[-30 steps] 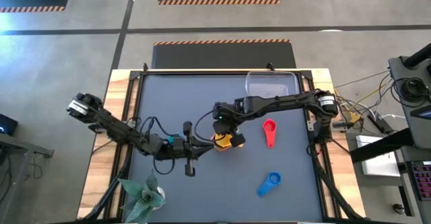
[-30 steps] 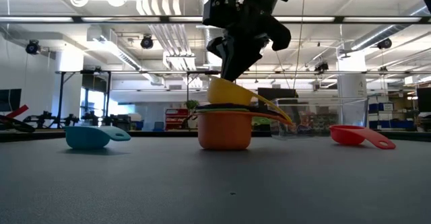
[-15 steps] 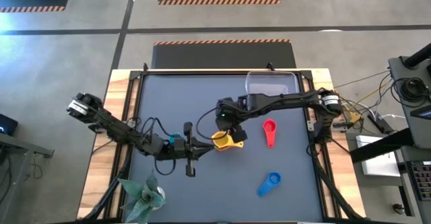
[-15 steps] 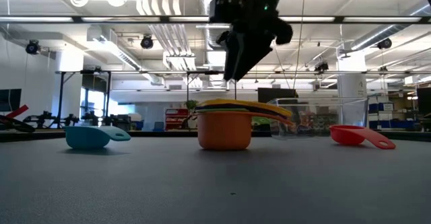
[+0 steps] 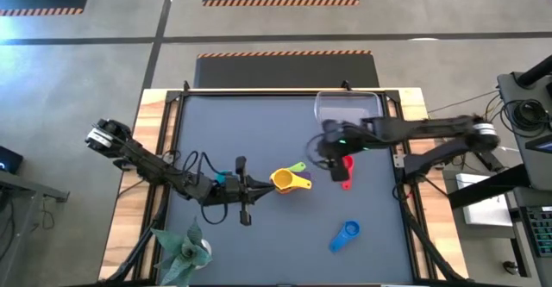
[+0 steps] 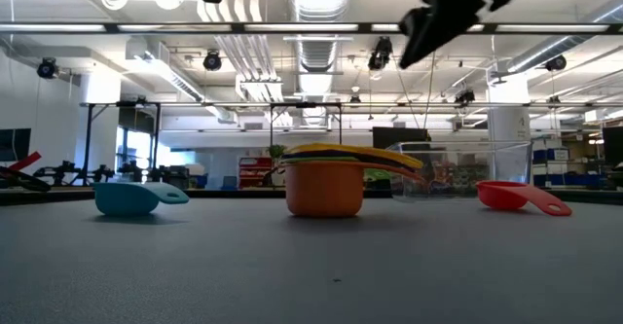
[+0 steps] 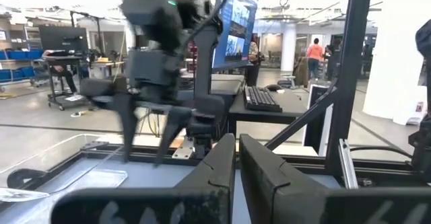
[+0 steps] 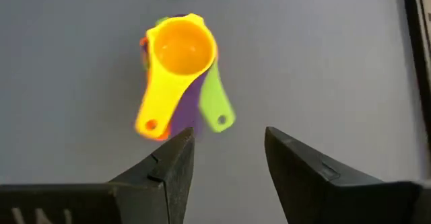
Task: Nest measuring cups in basket
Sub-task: Stack the sky blue measuring cup on top of the yellow measuring cup
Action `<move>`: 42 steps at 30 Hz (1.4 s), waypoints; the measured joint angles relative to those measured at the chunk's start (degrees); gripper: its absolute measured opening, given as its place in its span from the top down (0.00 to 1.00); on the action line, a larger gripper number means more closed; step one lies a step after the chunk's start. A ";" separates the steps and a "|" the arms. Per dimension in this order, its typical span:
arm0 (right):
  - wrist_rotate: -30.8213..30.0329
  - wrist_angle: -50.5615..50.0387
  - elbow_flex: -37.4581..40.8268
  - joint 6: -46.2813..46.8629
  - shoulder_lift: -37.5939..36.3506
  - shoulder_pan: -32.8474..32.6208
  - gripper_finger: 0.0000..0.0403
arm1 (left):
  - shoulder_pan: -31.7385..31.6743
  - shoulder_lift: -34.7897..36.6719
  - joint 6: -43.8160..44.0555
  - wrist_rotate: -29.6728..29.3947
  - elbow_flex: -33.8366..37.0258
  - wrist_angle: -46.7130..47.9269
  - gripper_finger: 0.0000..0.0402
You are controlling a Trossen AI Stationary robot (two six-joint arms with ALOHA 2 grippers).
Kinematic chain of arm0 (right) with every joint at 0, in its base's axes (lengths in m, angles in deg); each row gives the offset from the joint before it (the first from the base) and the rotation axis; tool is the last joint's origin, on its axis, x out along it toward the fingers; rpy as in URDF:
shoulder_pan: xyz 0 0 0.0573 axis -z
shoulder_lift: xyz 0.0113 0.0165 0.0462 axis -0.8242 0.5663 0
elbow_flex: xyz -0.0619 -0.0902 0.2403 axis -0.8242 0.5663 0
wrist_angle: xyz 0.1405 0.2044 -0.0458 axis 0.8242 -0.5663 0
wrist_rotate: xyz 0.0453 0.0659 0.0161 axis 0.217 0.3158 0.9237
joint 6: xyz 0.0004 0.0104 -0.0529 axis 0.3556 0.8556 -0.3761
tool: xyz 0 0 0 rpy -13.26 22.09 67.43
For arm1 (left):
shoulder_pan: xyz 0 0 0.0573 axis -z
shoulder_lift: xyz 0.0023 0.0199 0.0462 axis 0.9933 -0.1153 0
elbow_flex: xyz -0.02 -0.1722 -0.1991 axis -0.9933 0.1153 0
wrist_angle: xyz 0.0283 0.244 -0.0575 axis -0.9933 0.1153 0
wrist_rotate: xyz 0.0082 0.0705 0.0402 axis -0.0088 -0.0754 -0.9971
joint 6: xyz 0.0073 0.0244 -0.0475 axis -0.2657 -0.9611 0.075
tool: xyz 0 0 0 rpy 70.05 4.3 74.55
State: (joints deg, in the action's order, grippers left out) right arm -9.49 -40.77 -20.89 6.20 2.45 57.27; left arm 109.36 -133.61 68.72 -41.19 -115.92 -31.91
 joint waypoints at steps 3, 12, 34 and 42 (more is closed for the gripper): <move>0.16 3.72 7.63 4.89 -7.98 -2.46 0.59 | -0.05 0.00 0.21 -0.13 0.00 -0.16 0.99; -4.55 18.23 22.71 12.31 -25.30 -14.23 0.60 | -2.35 0.30 5.61 -0.24 -0.14 2.44 0.99; -9.16 18.42 25.06 15.79 -29.56 -17.66 0.60 | -8.00 -3.59 44.95 5.83 -34.00 114.55 0.55; -9.14 18.32 25.55 17.69 -29.54 -17.66 0.60 | -8.04 -9.88 44.56 14.20 -31.05 118.15 0.52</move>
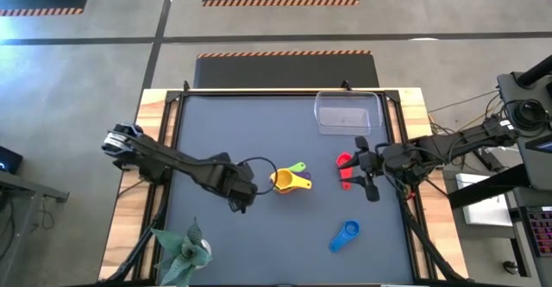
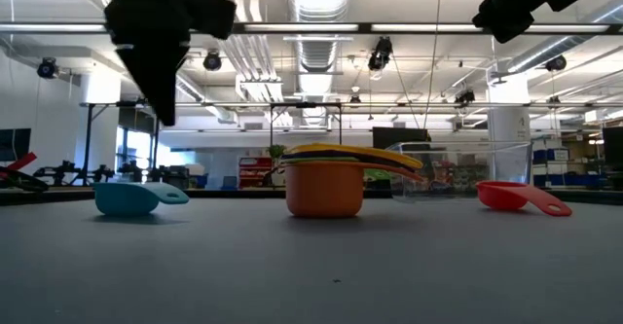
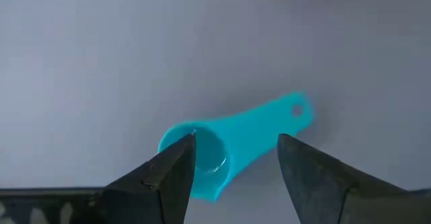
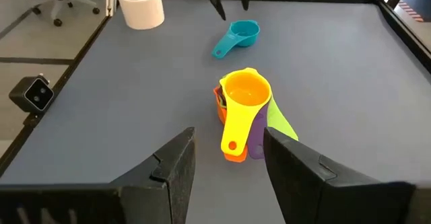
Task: Nest measuring cups in basket
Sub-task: Stack the sky blue measuring cup on top of the yellow measuring cup
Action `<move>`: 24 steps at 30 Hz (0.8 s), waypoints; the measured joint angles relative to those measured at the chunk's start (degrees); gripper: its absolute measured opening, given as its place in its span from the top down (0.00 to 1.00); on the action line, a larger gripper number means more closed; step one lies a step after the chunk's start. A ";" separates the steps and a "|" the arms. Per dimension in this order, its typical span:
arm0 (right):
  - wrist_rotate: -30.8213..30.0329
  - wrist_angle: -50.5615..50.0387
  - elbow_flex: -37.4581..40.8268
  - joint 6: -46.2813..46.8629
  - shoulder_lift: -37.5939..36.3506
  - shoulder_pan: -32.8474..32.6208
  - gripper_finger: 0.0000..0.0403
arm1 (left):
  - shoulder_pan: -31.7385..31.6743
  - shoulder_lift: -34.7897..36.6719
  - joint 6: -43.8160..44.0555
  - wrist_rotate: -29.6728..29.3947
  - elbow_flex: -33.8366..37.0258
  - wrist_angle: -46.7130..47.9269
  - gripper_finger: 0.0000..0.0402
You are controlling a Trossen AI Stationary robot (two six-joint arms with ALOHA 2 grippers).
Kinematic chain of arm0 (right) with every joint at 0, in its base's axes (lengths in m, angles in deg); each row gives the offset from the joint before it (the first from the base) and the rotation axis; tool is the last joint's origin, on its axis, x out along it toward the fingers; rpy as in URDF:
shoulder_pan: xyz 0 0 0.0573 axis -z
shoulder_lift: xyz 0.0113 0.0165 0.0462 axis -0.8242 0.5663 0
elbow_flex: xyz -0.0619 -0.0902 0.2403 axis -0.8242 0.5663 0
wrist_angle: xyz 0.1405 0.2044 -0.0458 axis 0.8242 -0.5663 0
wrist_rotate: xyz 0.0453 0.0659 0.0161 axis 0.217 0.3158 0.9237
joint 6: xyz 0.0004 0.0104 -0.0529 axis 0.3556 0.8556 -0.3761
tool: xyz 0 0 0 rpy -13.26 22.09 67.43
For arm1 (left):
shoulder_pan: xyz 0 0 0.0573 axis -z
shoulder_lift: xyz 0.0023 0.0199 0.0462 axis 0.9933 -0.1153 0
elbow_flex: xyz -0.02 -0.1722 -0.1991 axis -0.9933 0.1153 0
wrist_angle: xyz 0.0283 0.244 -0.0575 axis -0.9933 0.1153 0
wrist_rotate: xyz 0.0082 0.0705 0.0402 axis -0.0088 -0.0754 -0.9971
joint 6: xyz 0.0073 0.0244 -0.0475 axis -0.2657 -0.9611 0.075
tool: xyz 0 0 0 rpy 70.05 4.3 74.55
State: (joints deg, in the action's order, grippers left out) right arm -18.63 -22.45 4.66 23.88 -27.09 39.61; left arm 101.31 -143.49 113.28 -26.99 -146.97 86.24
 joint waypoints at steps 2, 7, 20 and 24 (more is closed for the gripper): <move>0.00 0.02 0.05 -0.02 0.00 0.00 0.60 | -0.04 -0.29 0.35 1.16 1.14 1.32 0.52; 0.00 0.04 0.05 -0.13 0.02 0.00 0.60 | -0.04 -0.24 0.23 3.72 3.66 1.77 0.52; -0.02 0.06 0.14 -0.20 1.04 0.00 0.60 | -0.32 -1.39 1.05 6.94 10.37 -4.19 0.52; -0.03 0.09 0.14 -0.31 1.87 0.00 0.61 | -0.47 -1.39 1.48 6.94 11.17 -4.38 0.52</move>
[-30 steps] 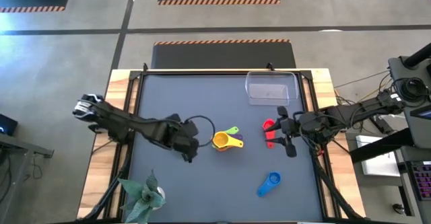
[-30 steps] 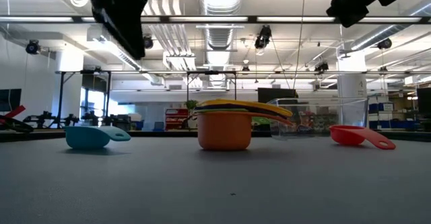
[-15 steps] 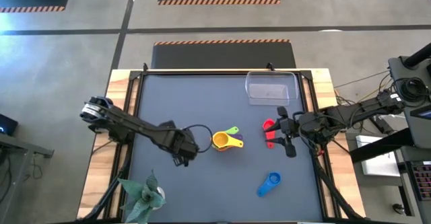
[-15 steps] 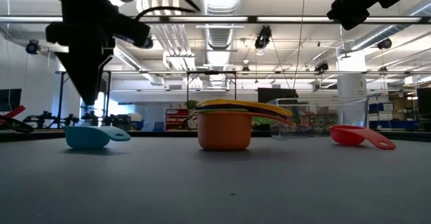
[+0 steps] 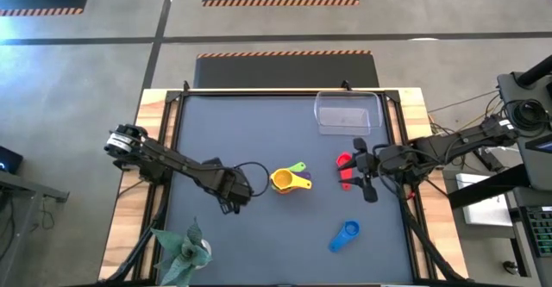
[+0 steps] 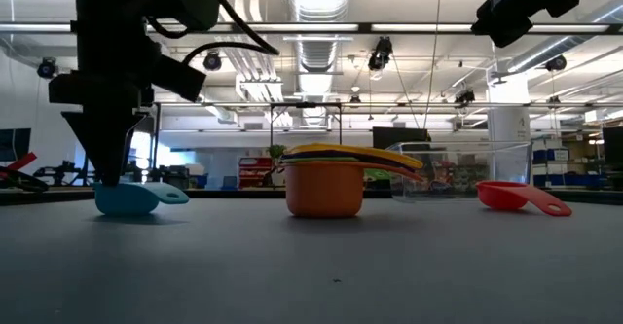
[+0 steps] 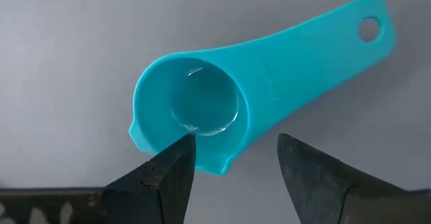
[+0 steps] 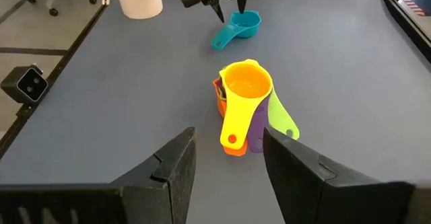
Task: Nest measuring cups in basket
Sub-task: Stack the sky blue measuring cup on top of the yellow measuring cup
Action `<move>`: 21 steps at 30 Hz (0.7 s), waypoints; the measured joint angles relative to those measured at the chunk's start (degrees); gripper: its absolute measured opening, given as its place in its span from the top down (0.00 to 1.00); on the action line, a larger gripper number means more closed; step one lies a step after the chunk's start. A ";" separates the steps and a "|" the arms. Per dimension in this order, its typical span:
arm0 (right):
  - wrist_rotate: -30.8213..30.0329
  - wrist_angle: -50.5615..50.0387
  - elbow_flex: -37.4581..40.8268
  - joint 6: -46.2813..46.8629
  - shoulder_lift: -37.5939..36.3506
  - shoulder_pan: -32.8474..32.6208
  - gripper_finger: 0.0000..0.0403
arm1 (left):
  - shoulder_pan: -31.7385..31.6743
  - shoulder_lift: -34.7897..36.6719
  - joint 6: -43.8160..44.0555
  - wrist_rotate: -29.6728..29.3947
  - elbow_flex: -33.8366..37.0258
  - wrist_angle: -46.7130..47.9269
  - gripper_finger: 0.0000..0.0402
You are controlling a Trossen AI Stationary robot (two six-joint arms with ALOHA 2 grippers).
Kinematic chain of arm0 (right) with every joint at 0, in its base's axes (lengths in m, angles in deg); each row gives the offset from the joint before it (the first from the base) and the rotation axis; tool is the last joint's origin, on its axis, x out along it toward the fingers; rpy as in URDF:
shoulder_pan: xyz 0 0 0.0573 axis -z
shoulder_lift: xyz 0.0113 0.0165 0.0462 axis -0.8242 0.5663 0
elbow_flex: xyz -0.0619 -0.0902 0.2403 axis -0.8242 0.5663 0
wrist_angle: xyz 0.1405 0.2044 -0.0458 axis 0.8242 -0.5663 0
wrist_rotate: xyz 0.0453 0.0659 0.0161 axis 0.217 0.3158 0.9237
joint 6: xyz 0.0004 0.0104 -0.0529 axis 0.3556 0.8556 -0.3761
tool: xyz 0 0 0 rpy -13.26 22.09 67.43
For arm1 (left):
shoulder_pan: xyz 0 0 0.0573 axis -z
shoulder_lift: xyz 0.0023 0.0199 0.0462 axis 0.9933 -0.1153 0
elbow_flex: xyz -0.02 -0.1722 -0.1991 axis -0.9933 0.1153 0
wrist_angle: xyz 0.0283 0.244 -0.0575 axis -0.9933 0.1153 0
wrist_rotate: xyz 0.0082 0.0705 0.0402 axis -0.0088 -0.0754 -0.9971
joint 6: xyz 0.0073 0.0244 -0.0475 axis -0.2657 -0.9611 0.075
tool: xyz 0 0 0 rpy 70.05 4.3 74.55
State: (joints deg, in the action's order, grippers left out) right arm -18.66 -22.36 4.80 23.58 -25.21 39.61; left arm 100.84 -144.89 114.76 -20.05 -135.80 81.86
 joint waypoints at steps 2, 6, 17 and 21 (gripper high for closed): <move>-0.02 0.14 0.00 0.00 0.49 0.00 0.61 | -0.08 0.00 0.01 -0.02 0.23 -0.25 0.52; -0.02 0.18 0.00 -0.02 1.81 0.00 0.61 | -0.29 0.00 0.01 -0.13 1.14 -0.87 0.55; -0.04 0.48 0.00 -0.34 4.44 0.00 0.63 | -1.60 0.00 2.37 -4.39 1.07 -1.48 0.87; -0.04 1.38 0.00 -0.42 4.38 0.00 0.63 | -2.28 0.09 6.11 -6.06 -3.35 1.99 0.97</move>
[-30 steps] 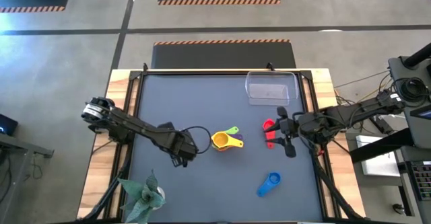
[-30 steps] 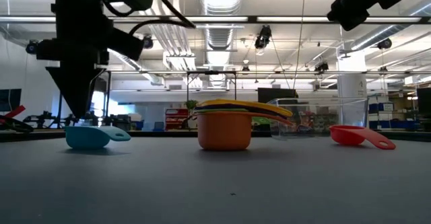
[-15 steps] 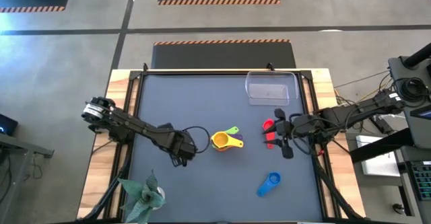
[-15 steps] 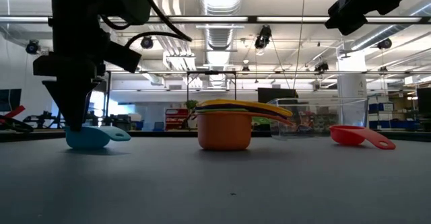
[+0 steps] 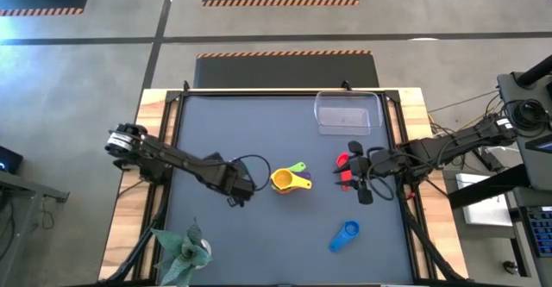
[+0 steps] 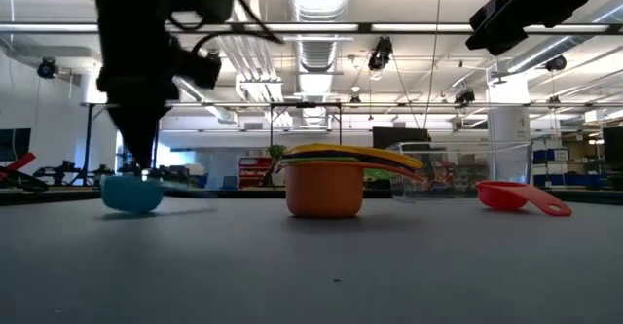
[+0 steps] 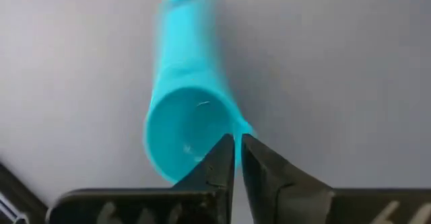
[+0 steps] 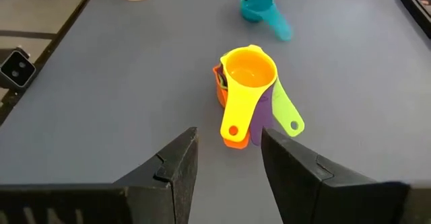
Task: Nest measuring cups in basket
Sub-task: Stack the sky blue measuring cup on top of the yellow measuring cup
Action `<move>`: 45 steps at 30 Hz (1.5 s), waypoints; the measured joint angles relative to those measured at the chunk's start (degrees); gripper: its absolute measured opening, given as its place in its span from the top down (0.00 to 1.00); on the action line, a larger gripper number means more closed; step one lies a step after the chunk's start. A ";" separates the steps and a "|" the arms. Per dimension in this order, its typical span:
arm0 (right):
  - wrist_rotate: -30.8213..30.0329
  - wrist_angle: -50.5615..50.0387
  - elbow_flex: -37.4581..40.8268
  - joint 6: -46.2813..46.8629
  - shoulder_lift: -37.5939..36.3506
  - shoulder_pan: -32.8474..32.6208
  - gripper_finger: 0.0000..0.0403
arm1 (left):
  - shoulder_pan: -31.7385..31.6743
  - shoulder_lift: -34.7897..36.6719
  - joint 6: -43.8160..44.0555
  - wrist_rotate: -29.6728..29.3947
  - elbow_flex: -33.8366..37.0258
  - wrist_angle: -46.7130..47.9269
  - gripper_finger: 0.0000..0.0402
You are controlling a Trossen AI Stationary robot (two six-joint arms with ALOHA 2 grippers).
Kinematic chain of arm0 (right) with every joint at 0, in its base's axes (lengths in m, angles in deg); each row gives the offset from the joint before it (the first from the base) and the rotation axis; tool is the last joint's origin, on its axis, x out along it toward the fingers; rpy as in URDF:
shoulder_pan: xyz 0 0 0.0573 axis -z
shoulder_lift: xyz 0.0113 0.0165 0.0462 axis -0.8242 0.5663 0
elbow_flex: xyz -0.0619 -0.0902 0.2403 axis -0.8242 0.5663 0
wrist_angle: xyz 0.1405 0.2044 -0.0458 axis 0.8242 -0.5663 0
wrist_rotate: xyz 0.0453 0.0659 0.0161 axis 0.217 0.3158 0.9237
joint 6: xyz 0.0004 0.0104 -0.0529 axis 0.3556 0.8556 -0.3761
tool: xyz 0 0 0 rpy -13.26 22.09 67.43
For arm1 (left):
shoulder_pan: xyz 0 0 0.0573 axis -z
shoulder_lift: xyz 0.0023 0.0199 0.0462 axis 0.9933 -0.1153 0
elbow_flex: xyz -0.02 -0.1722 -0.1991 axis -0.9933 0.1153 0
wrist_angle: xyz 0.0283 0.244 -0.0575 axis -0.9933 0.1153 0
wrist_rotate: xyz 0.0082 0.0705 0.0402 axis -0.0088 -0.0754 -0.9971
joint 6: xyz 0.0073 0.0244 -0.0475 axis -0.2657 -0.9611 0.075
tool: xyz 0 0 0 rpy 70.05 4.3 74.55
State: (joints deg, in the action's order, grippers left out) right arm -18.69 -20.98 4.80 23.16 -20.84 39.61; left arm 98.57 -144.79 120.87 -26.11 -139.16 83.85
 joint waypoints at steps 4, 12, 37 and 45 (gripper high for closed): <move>0.02 0.77 0.00 0.00 0.00 0.00 0.63 | -0.23 0.08 1.39 -1.32 -5.85 3.12 1.00; 0.11 0.67 0.00 0.70 0.00 0.00 0.63 | -0.20 0.12 1.37 -3.09 -11.82 4.40 1.00; 0.05 0.75 0.00 0.52 0.11 0.02 0.63 | -2.53 0.15 -0.75 4.86 8.87 -5.02 0.52; 0.02 0.77 0.00 0.37 0.11 0.02 0.63 | -3.40 0.15 0.48 4.59 10.54 -5.64 0.67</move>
State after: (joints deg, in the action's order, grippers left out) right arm -18.67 -20.20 4.80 23.53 -20.73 39.63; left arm 95.17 -144.65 121.36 -21.52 -128.62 78.21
